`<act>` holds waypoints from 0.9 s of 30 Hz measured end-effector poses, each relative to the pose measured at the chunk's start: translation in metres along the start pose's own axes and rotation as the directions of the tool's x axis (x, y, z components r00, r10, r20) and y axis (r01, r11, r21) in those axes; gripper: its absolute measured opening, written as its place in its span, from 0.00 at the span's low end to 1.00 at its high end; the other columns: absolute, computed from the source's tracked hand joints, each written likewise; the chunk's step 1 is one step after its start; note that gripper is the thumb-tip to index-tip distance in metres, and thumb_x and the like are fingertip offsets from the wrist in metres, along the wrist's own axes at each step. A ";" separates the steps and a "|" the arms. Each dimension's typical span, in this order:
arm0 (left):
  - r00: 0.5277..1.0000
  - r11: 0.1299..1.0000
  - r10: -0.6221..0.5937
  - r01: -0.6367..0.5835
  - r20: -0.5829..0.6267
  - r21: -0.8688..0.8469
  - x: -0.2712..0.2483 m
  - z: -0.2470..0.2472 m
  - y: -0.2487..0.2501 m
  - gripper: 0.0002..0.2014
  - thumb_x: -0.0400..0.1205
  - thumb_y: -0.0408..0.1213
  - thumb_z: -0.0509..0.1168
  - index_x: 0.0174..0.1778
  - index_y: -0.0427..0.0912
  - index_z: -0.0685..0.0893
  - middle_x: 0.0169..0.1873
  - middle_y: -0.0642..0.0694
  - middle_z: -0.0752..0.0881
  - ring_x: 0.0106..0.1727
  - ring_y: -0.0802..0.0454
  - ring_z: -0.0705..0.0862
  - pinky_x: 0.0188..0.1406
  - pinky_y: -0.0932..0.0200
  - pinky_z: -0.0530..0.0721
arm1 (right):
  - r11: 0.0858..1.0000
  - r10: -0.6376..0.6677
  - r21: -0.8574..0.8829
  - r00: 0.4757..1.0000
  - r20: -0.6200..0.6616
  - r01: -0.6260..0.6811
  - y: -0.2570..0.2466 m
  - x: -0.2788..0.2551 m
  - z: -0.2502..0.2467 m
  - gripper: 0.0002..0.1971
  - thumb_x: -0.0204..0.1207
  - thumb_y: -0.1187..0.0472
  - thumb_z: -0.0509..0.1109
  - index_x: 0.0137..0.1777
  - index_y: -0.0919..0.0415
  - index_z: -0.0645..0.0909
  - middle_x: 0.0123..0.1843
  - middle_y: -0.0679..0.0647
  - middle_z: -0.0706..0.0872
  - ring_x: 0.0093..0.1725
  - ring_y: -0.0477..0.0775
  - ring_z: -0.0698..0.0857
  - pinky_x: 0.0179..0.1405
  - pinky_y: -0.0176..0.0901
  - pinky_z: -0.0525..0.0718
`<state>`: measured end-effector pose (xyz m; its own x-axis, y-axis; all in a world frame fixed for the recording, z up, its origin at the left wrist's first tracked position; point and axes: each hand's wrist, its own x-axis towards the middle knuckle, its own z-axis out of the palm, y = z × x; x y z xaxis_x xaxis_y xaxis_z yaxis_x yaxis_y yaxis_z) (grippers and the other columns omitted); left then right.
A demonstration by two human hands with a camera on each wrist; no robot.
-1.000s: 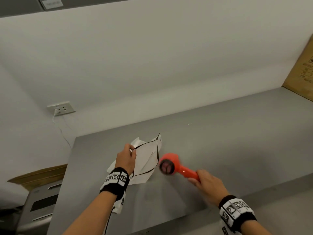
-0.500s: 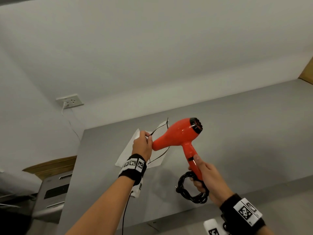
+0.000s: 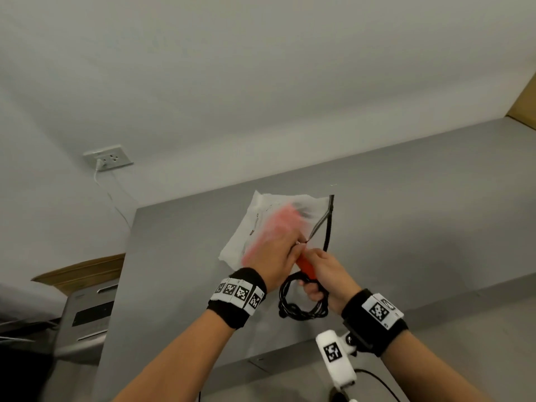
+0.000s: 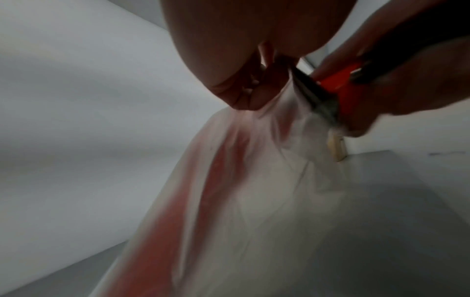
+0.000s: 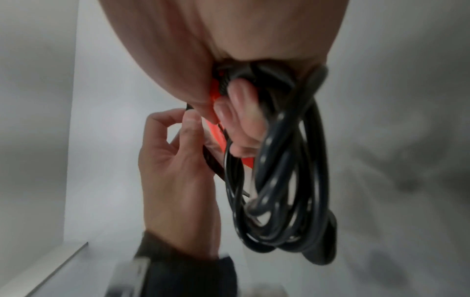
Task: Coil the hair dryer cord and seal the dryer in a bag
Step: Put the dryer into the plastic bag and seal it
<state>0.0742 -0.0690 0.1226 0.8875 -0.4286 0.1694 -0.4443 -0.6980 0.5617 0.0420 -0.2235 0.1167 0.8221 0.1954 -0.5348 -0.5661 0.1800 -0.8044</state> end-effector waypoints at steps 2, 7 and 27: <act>0.999 0.999 0.043 -0.043 0.008 0.021 -0.010 0.003 0.005 0.08 0.90 0.46 0.55 0.57 0.47 0.76 0.39 0.53 0.83 0.37 0.51 0.82 0.38 0.52 0.83 | 0.997 -0.008 0.081 1.000 -0.011 0.009 -0.010 0.007 -0.004 0.09 0.88 0.57 0.56 0.51 0.61 0.73 0.30 0.60 0.76 0.18 0.49 0.65 0.15 0.35 0.60; 0.994 0.992 0.108 -0.108 0.006 0.072 -0.040 0.007 0.006 0.10 0.90 0.44 0.56 0.58 0.42 0.77 0.41 0.49 0.85 0.35 0.49 0.81 0.35 0.55 0.81 | 0.971 -0.041 0.229 0.995 -0.094 0.062 -0.026 0.018 -0.018 0.12 0.83 0.67 0.53 0.38 0.59 0.70 0.24 0.53 0.72 0.19 0.47 0.64 0.15 0.33 0.59; 0.786 0.848 -0.528 0.507 -0.321 -0.155 -0.047 0.004 -0.014 0.07 0.84 0.36 0.64 0.49 0.51 0.72 0.38 0.53 0.84 0.37 0.53 0.85 0.39 0.50 0.89 | 0.881 0.129 0.457 0.992 0.012 -0.120 -0.029 0.017 -0.025 0.11 0.85 0.61 0.63 0.41 0.60 0.69 0.32 0.62 0.76 0.16 0.45 0.65 0.08 0.32 0.63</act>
<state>0.0385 -0.0417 0.1034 0.9717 0.2157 0.0962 0.0917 -0.7201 0.6878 0.0739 -0.2494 0.1242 0.7416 0.2282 -0.6309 -0.6253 0.5756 -0.5269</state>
